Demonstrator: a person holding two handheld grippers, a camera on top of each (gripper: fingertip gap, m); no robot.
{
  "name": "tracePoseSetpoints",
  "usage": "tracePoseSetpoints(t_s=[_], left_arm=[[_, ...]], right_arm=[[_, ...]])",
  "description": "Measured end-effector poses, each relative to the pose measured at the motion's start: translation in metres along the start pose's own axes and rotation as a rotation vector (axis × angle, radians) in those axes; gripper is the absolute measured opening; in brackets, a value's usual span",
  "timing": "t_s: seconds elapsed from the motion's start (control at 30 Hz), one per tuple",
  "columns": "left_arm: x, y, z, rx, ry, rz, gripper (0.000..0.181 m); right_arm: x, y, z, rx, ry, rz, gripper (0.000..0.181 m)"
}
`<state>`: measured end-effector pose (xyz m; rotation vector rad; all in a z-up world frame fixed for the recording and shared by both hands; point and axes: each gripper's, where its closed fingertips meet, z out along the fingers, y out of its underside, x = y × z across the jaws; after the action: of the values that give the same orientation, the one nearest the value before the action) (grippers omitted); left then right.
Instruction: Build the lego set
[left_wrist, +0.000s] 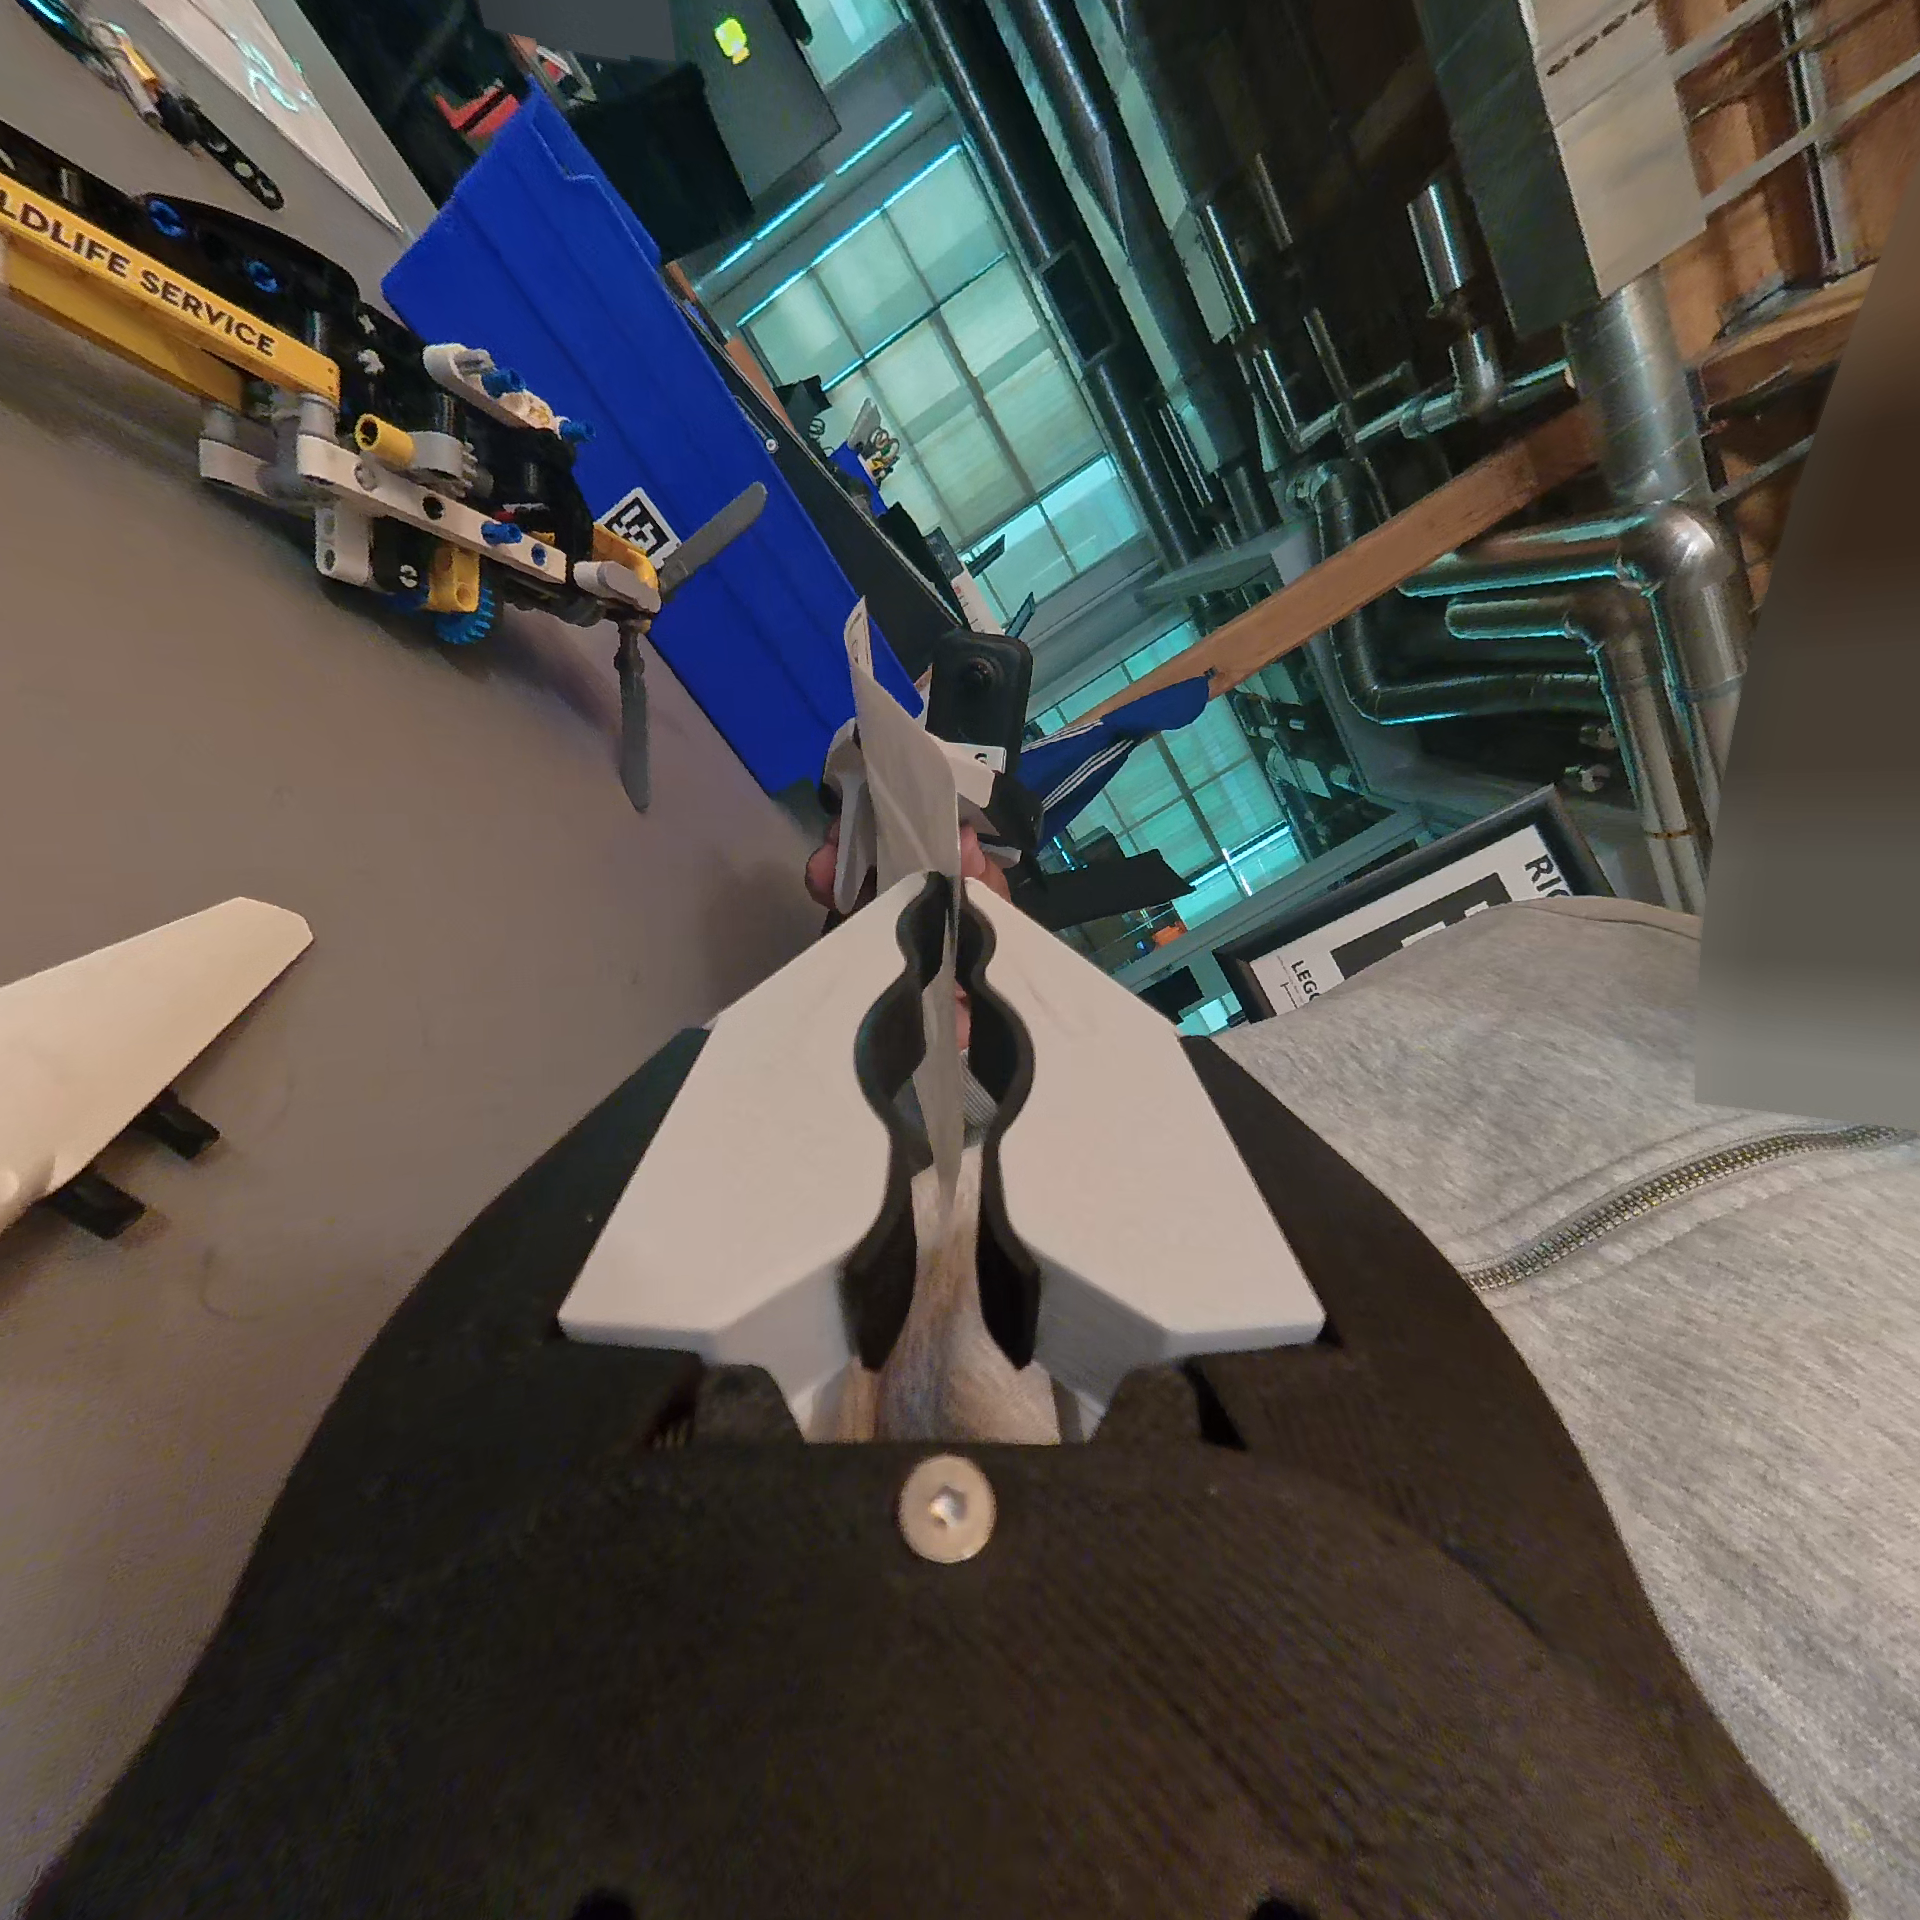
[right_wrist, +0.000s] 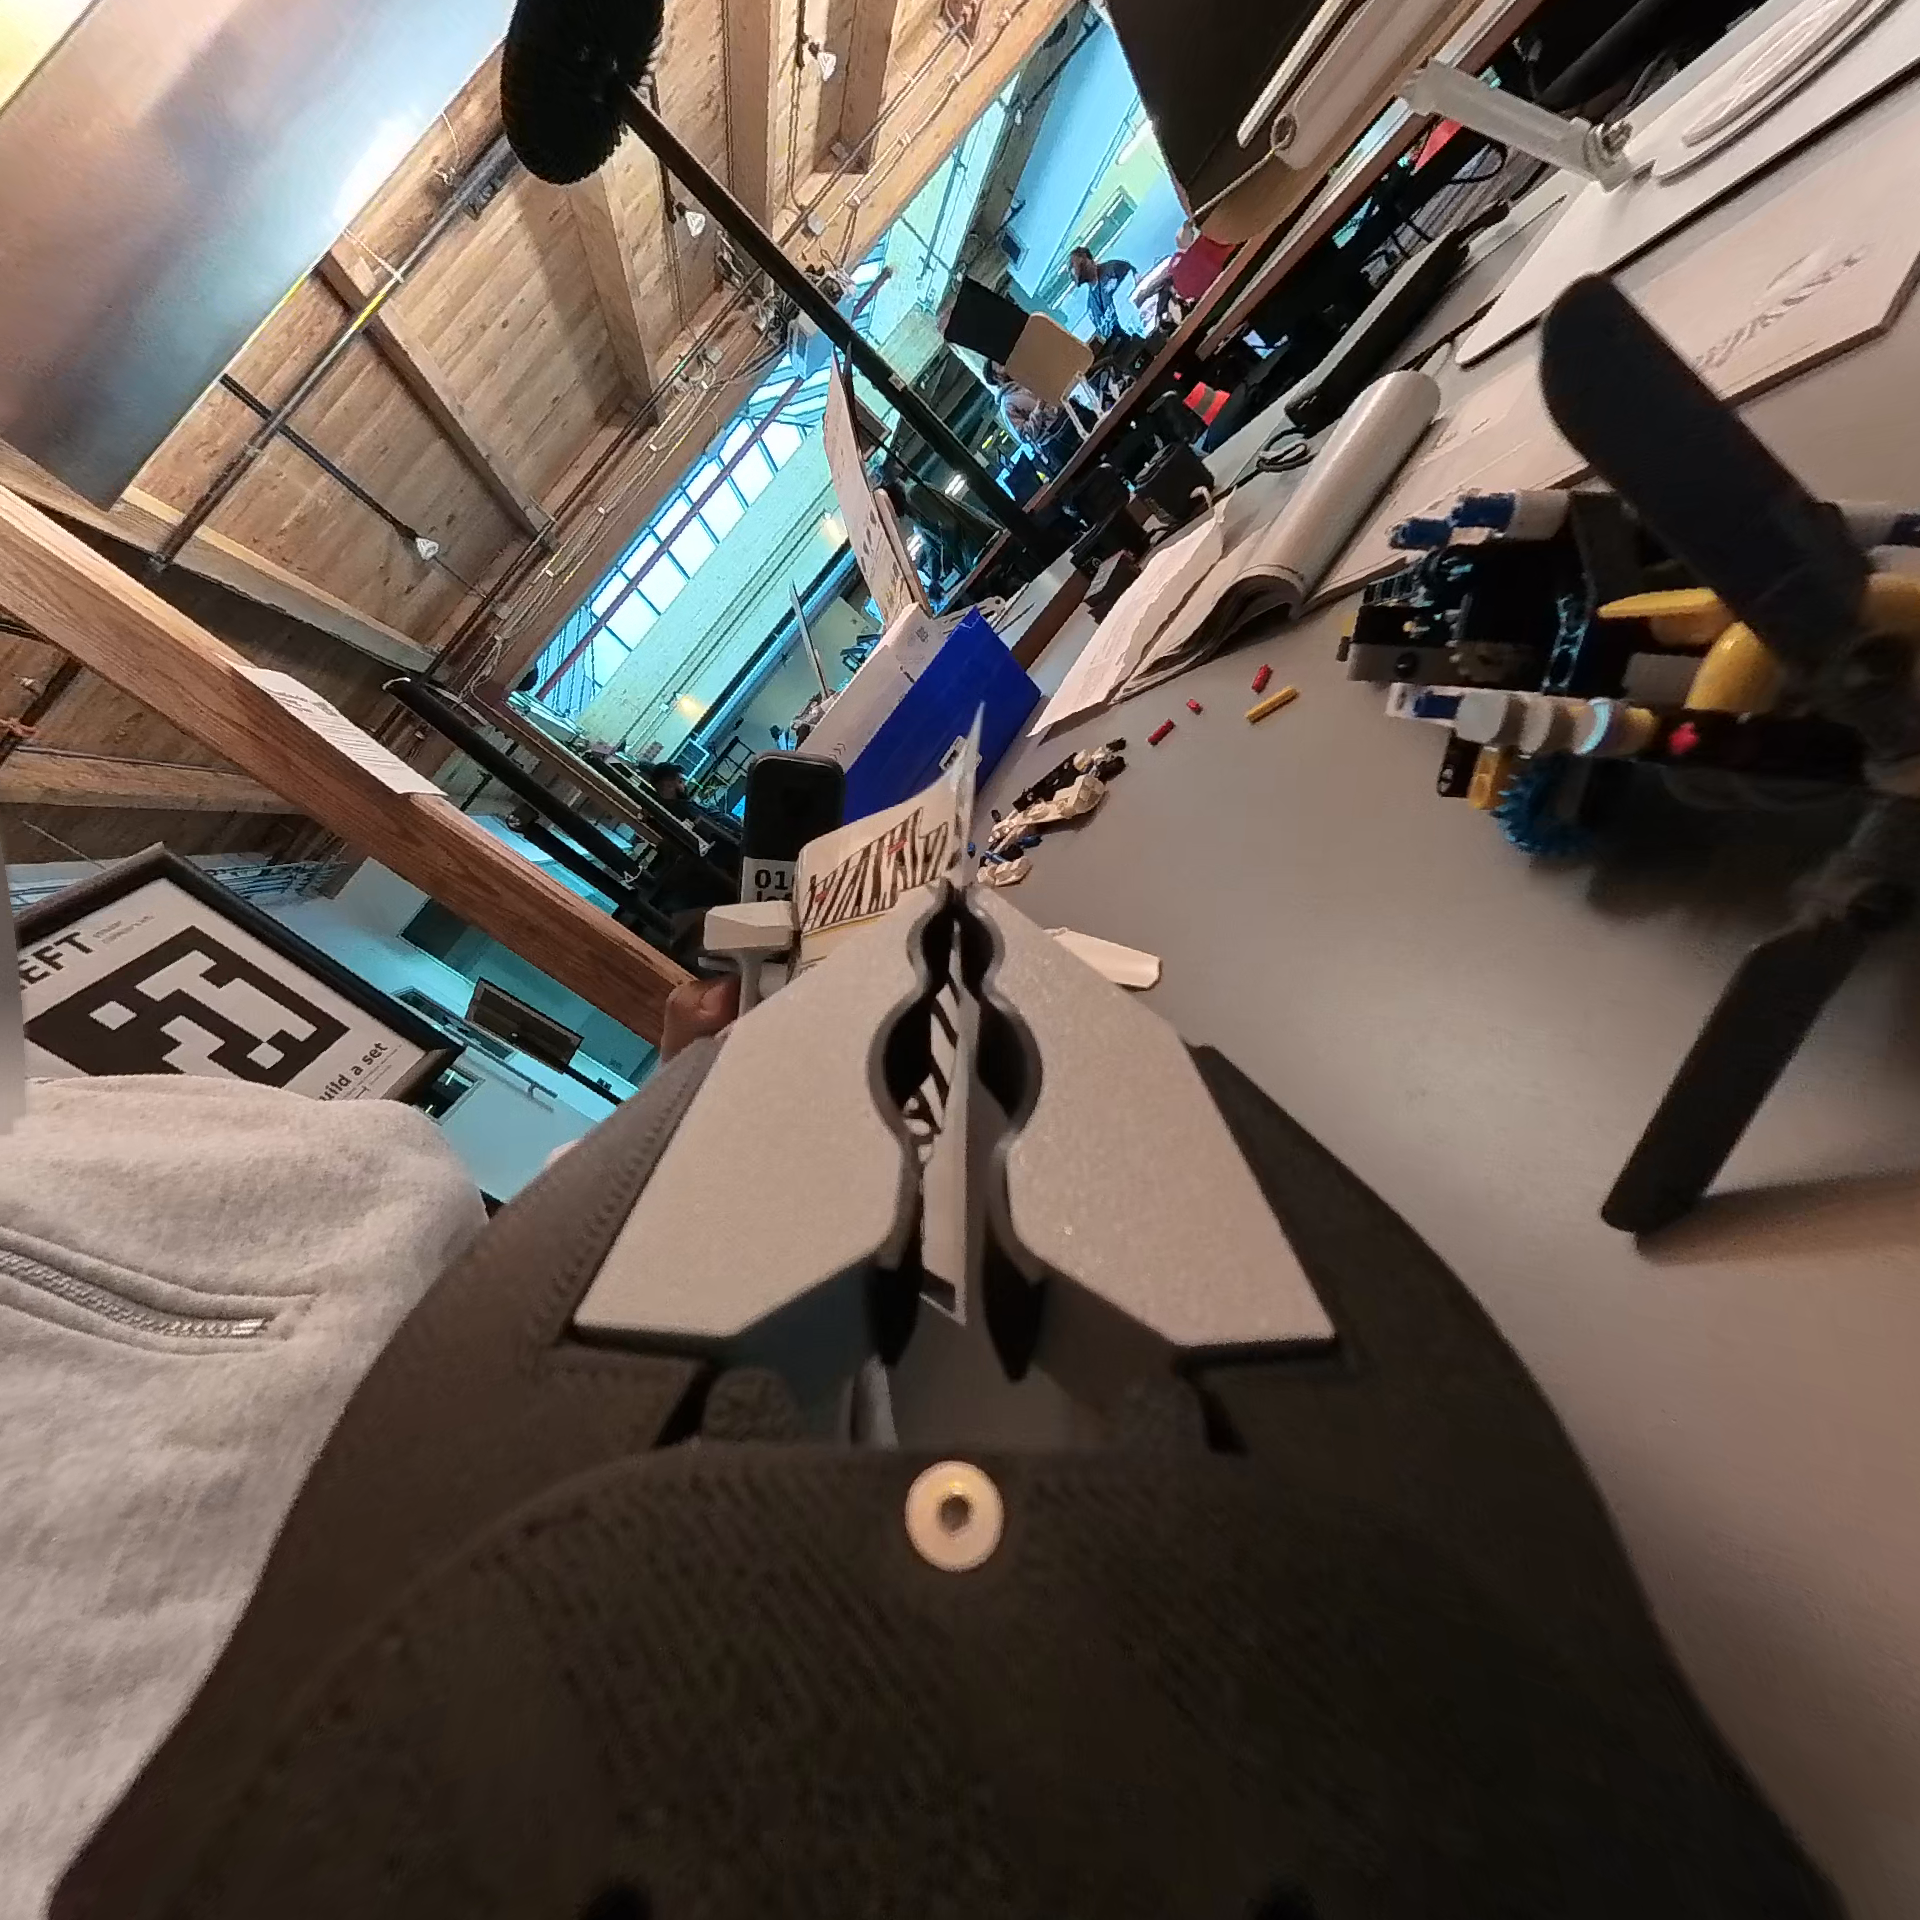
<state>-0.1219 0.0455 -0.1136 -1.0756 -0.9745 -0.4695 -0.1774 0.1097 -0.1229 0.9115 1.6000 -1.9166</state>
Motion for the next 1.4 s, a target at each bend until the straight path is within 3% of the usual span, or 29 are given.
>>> tracePoseSetpoints(t_s=[0.9,1.0,1.07,1.17,1.23,1.3,1.4], left_arm=[[-0.005,-0.003,-0.002,0.021,-0.017,-0.017,0.000],[-0.008,-0.005,-0.004,0.037,-0.039,-0.028,0.000],[-0.013,-0.009,-0.006,0.064,-0.065,-0.034,0.000],[-0.018,-0.013,-0.009,0.104,-0.107,-0.036,0.000],[-0.018,-0.015,-0.009,0.118,-0.107,-0.038,0.000],[-0.014,-0.013,-0.005,0.115,-0.082,-0.038,0.000],[-0.005,-0.006,0.004,0.080,-0.026,-0.034,0.000]], right_arm=[[0.011,-0.001,-0.003,0.002,0.041,0.002,0.000],[0.024,-0.003,-0.003,0.006,0.123,-0.007,0.015],[0.033,-0.007,-0.007,0.008,0.239,-0.086,0.032],[0.027,-0.016,-0.008,-0.005,0.397,-0.367,0.056],[0.008,-0.017,0.000,-0.013,0.433,-0.580,0.053],[-0.015,-0.001,0.018,-0.056,0.372,-0.708,0.038],[-0.034,0.028,0.040,-0.119,0.253,-0.650,0.039]])
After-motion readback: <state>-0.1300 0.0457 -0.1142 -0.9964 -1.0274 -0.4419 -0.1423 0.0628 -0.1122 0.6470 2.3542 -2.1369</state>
